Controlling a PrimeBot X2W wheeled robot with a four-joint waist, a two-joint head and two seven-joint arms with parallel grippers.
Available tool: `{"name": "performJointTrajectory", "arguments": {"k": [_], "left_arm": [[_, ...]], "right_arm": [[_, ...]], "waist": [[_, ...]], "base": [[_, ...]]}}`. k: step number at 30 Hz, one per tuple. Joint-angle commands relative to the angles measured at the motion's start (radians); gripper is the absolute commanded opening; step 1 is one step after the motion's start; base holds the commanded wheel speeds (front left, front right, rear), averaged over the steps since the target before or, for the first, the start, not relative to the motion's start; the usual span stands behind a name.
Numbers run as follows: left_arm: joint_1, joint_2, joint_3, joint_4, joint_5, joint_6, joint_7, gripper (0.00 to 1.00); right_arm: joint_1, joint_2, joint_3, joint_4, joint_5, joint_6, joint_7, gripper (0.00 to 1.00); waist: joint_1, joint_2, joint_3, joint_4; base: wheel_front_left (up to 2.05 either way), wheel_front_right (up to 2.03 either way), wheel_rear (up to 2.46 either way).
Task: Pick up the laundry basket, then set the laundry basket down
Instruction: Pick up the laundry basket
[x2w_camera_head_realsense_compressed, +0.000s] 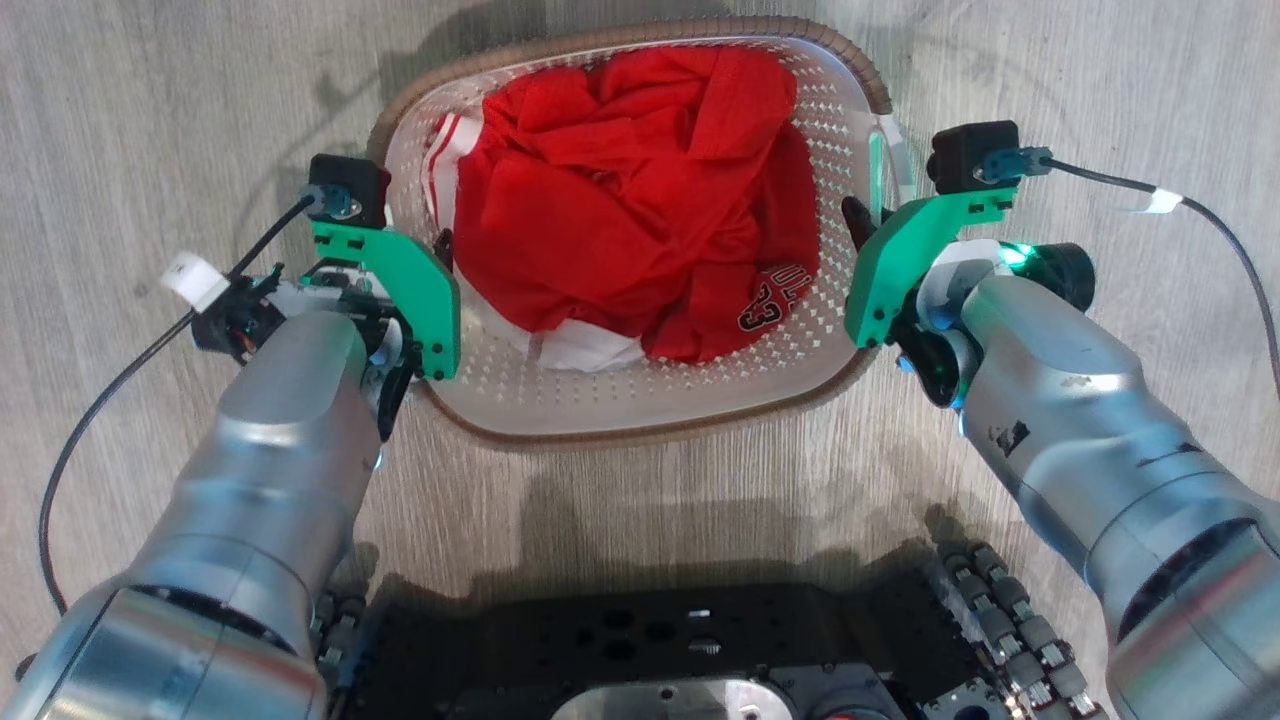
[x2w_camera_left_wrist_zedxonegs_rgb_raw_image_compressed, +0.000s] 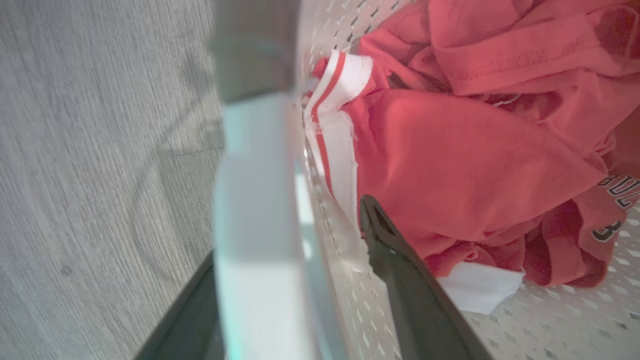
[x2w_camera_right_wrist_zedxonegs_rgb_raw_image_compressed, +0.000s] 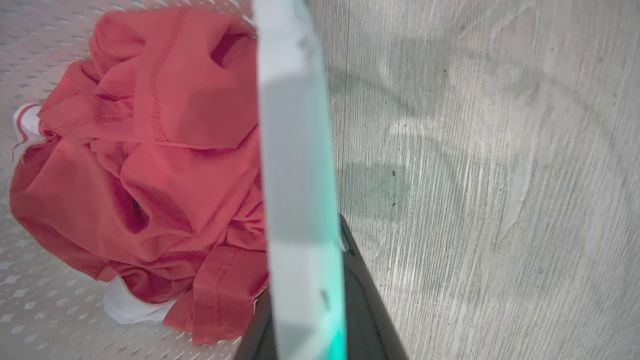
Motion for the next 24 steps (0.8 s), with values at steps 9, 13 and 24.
{"name": "performJointTrajectory", "arguments": {"k": [9, 13, 24], "left_arm": [[0.022, 0.027, -0.007, -0.003, -0.010, 0.011, -0.004, 0.81], [0.017, 0.027, -0.012, -0.003, -0.013, 0.006, -0.002, 0.00], [0.028, 0.027, -0.028, -0.003, -0.029, -0.007, 0.013, 0.00]], "right_arm": [[0.068, 0.014, 0.007, -0.004, 0.060, -0.001, -0.014, 0.00], [0.062, 0.014, 0.022, -0.002, 0.070, -0.001, -0.016, 0.00], [0.054, 0.014, 0.076, 0.016, 0.067, -0.001, -0.016, 0.00]], "waist": [[0.0000, 0.0000, -0.009, -0.005], [0.0000, 0.0000, -0.006, -0.006], [0.0000, 0.0000, -0.020, -0.003]], "base": [[0.00, 0.00, 0.00], [0.00, 0.00, 0.00], [0.00, 0.00, 0.00]]}}
